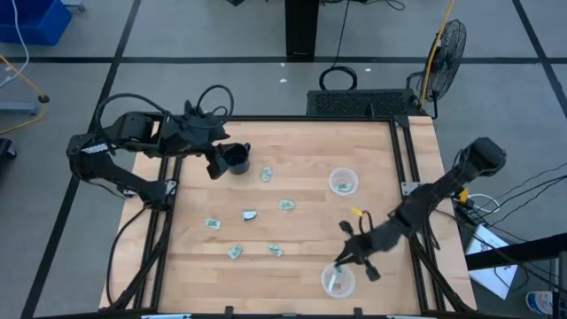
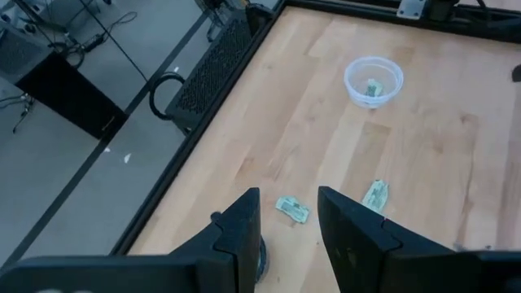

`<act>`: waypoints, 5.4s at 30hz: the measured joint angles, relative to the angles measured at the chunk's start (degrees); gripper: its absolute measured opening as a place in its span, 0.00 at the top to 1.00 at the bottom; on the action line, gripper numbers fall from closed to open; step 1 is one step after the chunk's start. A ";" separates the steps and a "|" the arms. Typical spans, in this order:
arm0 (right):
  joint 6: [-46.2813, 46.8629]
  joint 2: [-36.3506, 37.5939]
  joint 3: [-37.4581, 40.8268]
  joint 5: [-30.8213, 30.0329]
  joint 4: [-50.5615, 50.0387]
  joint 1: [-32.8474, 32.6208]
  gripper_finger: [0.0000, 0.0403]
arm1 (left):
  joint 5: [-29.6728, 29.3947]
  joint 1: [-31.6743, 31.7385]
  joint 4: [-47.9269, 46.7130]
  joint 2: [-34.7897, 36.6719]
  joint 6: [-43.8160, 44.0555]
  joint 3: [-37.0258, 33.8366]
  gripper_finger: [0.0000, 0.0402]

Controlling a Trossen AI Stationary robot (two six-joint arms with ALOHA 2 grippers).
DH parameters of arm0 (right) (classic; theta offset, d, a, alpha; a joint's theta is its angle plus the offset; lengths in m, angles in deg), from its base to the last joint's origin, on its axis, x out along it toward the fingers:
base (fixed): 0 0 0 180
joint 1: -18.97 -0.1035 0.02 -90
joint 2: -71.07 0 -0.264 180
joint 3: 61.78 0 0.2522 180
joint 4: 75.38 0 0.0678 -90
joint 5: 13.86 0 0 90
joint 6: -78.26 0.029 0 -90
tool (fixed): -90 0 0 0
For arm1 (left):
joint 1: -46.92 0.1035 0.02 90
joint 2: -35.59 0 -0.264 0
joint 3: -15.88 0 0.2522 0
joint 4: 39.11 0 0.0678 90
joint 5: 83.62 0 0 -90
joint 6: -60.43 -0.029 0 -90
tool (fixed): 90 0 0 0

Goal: Pick and place Stevia / Truvia into bins
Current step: Put the light green stevia packet into the bottom transparent container, then put the light green stevia packet into the top transparent container

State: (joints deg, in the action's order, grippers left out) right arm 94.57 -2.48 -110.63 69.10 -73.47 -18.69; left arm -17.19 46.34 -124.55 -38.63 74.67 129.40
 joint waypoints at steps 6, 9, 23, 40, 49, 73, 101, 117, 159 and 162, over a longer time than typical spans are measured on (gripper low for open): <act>6.59 -7.31 -0.41 -3.42 -1.12 -3.82 0.99 | 0.11 -1.98 1.33 -0.04 1.42 -1.93 0.67; 6.81 -10.81 -2.49 -3.32 -4.01 -3.70 0.99 | 0.11 -3.02 1.38 -0.02 1.65 -3.26 0.67; 11.86 -13.83 -6.79 -1.76 -10.63 -3.70 0.88 | -2.63 -3.96 2.01 -0.02 1.07 -6.88 0.67; 3.68 -5.12 -6.74 -4.32 -10.05 -1.17 0.79 | -3.67 -3.96 2.41 -0.02 0.90 -6.91 0.67; -13.05 0.00 -6.22 -16.85 -11.71 8.67 0.78 | -1.38 -4.17 -14.26 -0.82 5.37 -6.99 0.67; -20.54 -25.46 -6.22 6.41 9.89 35.31 0.71 | -5.34 -10.32 34.49 22.38 9.46 -60.28 0.67; -26.51 -34.85 -13.17 -1.62 5.52 36.41 0.91 | -1.92 -10.32 41.79 22.18 5.60 -62.95 0.67; -21.97 -3.86 -13.04 -21.17 -26.10 31.78 0.99 | -1.95 -10.33 41.76 22.18 6.79 -62.95 0.67; -17.54 11.73 7.14 -10.34 -32.85 41.29 0.99 | -5.55 -10.33 49.28 22.16 -0.88 -62.95 0.67; -18.88 11.08 7.14 -6.59 -32.75 43.56 0.99 | -5.55 -10.33 49.33 22.16 -2.22 -62.95 0.67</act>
State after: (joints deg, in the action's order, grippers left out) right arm 75.69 8.61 -103.49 62.51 -106.22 24.86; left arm -22.74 36.01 -75.22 -16.46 72.45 66.45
